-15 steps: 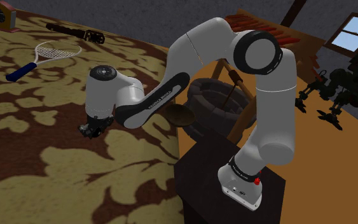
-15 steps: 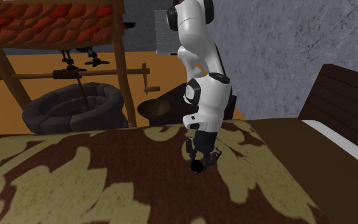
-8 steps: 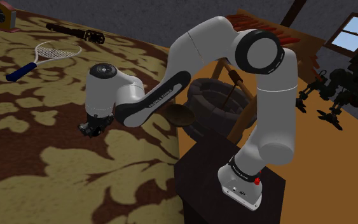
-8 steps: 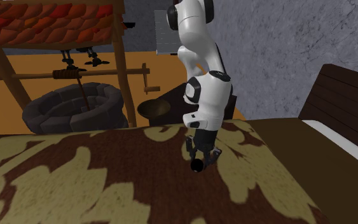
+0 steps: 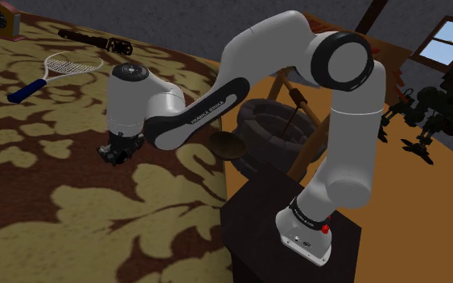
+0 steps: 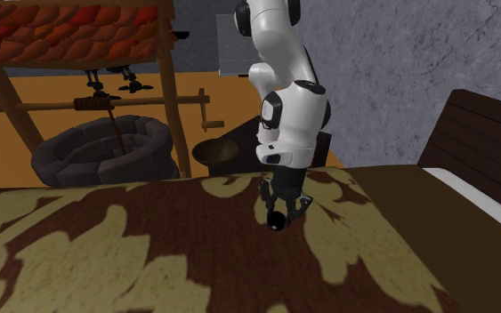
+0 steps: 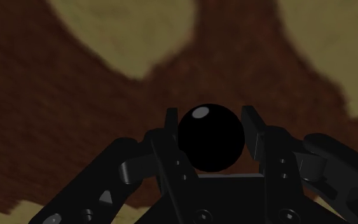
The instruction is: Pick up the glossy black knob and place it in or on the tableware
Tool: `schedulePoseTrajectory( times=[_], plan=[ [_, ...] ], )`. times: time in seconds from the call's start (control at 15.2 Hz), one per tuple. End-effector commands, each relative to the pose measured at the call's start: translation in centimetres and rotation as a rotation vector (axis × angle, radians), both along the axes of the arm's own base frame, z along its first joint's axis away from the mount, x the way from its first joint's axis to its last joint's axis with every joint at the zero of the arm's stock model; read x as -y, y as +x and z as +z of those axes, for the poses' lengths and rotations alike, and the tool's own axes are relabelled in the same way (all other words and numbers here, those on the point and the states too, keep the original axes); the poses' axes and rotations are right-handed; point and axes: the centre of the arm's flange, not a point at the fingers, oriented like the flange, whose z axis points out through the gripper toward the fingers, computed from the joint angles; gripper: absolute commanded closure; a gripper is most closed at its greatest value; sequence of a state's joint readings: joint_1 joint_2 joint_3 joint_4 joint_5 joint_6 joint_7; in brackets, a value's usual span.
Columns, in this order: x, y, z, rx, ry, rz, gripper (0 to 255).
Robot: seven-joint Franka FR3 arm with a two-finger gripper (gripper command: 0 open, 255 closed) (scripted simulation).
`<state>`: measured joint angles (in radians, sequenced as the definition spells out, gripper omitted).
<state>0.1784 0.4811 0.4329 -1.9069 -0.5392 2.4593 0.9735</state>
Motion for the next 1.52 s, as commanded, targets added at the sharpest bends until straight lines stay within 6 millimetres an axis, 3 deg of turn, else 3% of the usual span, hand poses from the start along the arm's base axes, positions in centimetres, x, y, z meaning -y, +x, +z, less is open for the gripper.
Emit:
schedulePoseTrajectory(
  times=[0.0, 1.19, 1.45],
  plan=[
    [0.0, 0.0, 1.0, 0.000, 0.000, 0.000, 255],
    [0.0, 0.0, 10.2, 0.000, 0.000, 0.000, 255],
    [4.8, -2.2, 10.3, 0.000, 0.000, 0.000, 255]
  ],
)
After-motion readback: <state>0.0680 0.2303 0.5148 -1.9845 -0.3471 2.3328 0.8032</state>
